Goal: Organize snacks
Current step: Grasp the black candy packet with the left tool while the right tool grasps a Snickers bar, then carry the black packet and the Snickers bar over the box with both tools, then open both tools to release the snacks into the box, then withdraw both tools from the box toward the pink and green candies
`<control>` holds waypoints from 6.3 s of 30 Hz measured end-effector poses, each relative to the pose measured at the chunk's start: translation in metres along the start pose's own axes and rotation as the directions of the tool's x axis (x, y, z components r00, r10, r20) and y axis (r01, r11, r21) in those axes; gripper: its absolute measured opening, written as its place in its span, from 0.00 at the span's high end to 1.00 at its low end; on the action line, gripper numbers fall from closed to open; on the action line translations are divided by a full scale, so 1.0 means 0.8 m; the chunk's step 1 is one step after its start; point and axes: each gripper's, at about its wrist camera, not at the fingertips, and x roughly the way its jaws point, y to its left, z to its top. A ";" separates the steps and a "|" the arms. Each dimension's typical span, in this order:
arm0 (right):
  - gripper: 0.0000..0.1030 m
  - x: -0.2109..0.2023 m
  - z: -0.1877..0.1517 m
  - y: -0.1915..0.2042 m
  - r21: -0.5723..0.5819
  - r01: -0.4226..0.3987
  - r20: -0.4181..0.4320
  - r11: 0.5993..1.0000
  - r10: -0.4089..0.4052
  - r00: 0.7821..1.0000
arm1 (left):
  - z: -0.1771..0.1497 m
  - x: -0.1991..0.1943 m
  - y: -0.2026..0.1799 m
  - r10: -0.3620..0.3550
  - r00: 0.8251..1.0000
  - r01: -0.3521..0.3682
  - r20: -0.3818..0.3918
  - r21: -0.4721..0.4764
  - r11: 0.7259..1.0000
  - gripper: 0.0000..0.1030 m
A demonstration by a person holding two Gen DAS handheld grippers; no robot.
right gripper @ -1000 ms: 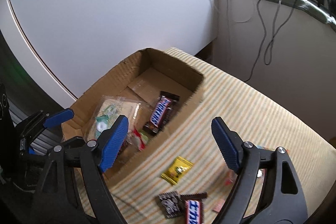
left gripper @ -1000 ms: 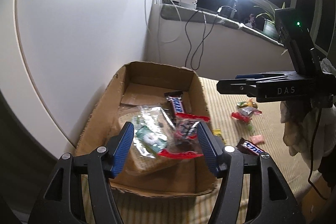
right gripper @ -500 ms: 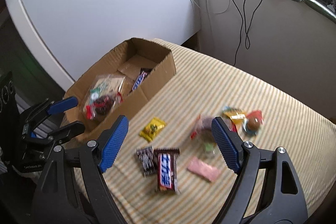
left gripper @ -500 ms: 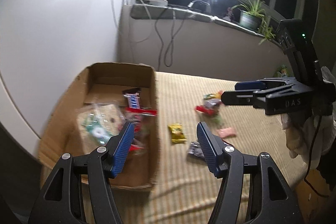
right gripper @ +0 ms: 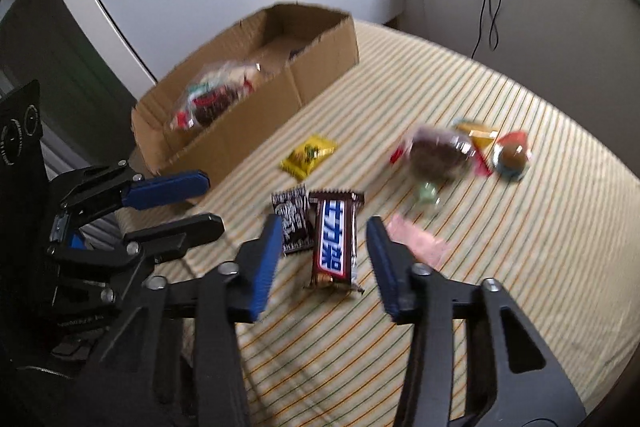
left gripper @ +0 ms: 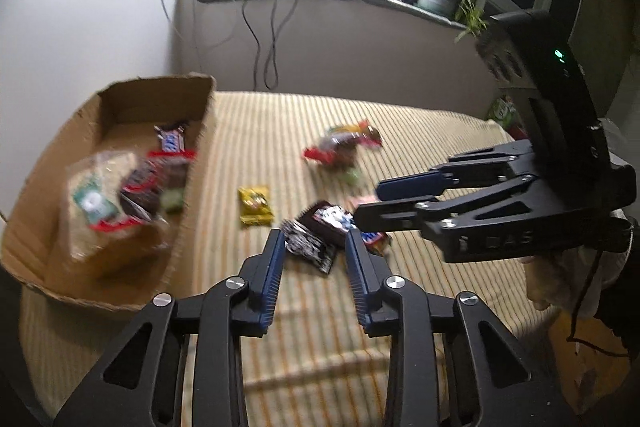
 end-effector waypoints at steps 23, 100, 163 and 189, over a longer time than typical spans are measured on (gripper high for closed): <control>0.71 0.054 -0.007 -0.031 0.047 0.030 -0.078 0.998 -0.026 0.997 | -0.005 0.068 0.012 0.002 0.992 -0.016 -0.123 -0.114 0.993 0.48; 0.71 0.099 0.206 0.073 -0.076 0.039 0.059 0.996 -0.035 0.998 | 0.056 -0.025 0.183 0.241 0.967 -0.222 0.083 -0.188 0.957 0.78; 0.30 -0.025 0.094 -0.009 0.020 0.233 0.148 0.972 -0.234 0.961 | 0.048 -0.037 0.083 0.176 0.978 -0.163 0.110 -0.119 0.979 0.55; 0.58 0.017 -0.012 -0.062 -0.023 0.158 0.003 0.987 -0.158 0.987 | 0.033 0.061 -0.001 0.102 0.994 -0.104 -0.044 -0.025 0.994 0.57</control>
